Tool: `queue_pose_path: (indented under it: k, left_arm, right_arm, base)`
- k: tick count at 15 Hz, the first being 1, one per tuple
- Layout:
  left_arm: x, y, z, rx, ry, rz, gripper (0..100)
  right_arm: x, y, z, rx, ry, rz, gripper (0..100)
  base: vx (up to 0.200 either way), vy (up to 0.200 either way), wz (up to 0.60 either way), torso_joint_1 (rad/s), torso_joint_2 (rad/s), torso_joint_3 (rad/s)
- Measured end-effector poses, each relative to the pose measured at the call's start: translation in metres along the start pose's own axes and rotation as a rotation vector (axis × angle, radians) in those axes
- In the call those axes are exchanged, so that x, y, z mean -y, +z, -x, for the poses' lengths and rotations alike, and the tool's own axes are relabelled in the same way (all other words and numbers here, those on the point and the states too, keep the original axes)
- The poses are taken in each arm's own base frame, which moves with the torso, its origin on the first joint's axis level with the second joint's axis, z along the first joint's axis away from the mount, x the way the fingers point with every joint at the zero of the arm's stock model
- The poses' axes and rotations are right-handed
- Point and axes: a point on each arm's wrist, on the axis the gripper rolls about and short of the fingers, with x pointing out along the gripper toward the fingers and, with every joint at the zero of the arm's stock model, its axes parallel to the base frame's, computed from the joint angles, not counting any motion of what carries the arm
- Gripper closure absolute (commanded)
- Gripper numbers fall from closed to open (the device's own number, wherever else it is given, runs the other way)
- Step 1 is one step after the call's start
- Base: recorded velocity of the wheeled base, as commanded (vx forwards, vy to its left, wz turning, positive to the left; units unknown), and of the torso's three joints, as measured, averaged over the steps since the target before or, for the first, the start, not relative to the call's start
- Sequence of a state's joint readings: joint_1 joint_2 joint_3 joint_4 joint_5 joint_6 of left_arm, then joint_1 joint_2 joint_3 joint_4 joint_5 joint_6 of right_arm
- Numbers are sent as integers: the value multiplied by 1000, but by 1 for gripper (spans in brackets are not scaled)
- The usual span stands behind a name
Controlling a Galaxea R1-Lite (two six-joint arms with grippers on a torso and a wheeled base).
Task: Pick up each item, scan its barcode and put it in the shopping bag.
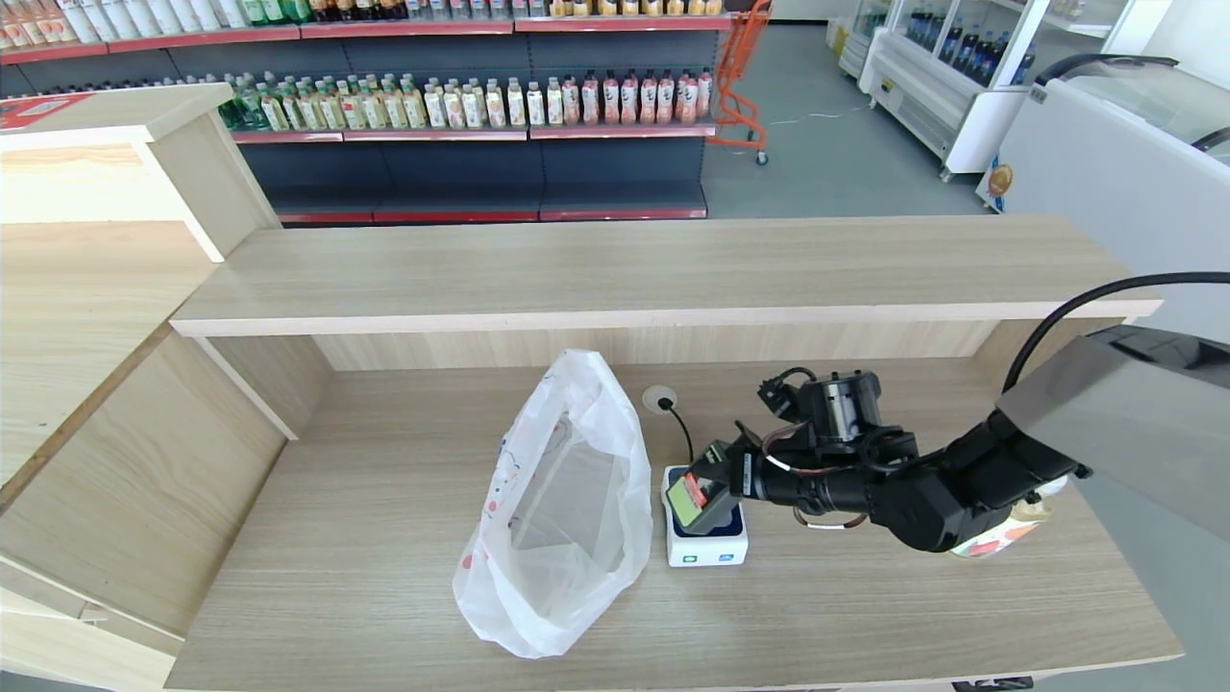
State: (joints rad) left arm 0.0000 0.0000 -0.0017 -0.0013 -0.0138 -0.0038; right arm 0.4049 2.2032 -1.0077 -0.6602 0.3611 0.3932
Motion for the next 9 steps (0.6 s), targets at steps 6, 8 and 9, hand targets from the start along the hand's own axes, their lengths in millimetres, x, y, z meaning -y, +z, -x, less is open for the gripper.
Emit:
queue_pose_path:
  k: [6,8,9]
  left_arm:
    - [0,0,0,0,0,0,0]
    - [0,0,0,0,0,0,0]
    - [0,0,0,0,0,0,0]
  right_arm:
    - [-4,5,3,18,12,-7,100]
    - [-16,18,20,66,36,-11,100]
    - [-25,27,33,99,51,-2,100]
  base:
    - [0,0,0,0,0,0]
    - [0,0,0,0,0,0]
    - [0,0,0,0,0,0]
